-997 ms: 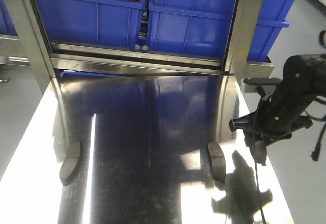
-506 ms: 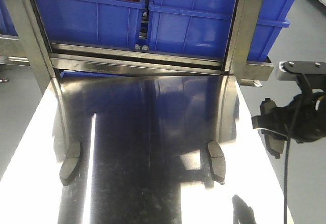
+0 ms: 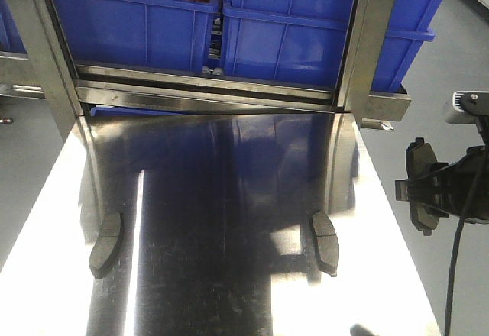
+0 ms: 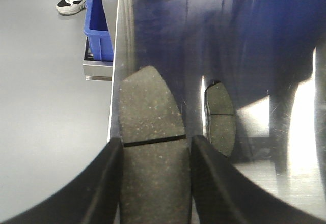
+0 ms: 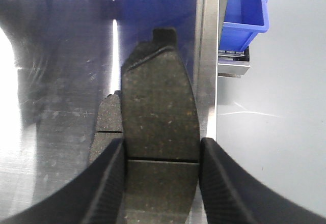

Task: Move and align brake pads A on conveyor
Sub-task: 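Back the base away from the table holding both pads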

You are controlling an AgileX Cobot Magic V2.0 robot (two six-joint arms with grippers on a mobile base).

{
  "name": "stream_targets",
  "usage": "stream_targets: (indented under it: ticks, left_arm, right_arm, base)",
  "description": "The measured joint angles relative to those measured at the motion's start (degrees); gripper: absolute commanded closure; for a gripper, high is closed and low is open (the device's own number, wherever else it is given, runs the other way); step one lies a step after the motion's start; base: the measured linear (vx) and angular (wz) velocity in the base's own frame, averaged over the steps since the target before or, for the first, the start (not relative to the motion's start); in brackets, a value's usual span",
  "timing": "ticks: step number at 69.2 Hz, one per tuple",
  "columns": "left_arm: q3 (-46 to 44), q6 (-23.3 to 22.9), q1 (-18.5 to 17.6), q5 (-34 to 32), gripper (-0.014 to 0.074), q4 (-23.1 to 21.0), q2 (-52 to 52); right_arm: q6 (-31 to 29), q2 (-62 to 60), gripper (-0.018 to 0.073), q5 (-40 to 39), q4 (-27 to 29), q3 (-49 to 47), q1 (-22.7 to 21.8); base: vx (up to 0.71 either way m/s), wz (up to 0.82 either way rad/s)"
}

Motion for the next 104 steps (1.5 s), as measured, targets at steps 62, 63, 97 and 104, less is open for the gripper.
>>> stream_targets:
  ticks: [62,63,97,104]
  left_arm:
    - [0.0,0.0,0.0,0.0,0.0434,0.0,0.0]
    - [0.0,0.0,0.0,0.0,0.0434,0.0,0.0]
    - [0.0,0.0,0.0,0.0,0.0433,0.0,0.0]
    - [0.0,0.0,0.0,0.0,0.0433,0.0,0.0]
  right_arm:
    - [0.0,0.0,0.0492,0.0,0.0,0.02,0.0]
    - [0.0,0.0,0.0492,0.0,0.0,0.02,0.0]
    - [0.0,0.0,0.0492,-0.08,-0.05,0.06,0.0]
    - [0.0,0.0,0.0492,-0.08,-0.05,0.06,0.0]
  base:
    - [0.0,0.0]
    - [0.0,0.0]
    - [-0.03,0.04]
    - [-0.11,0.17]
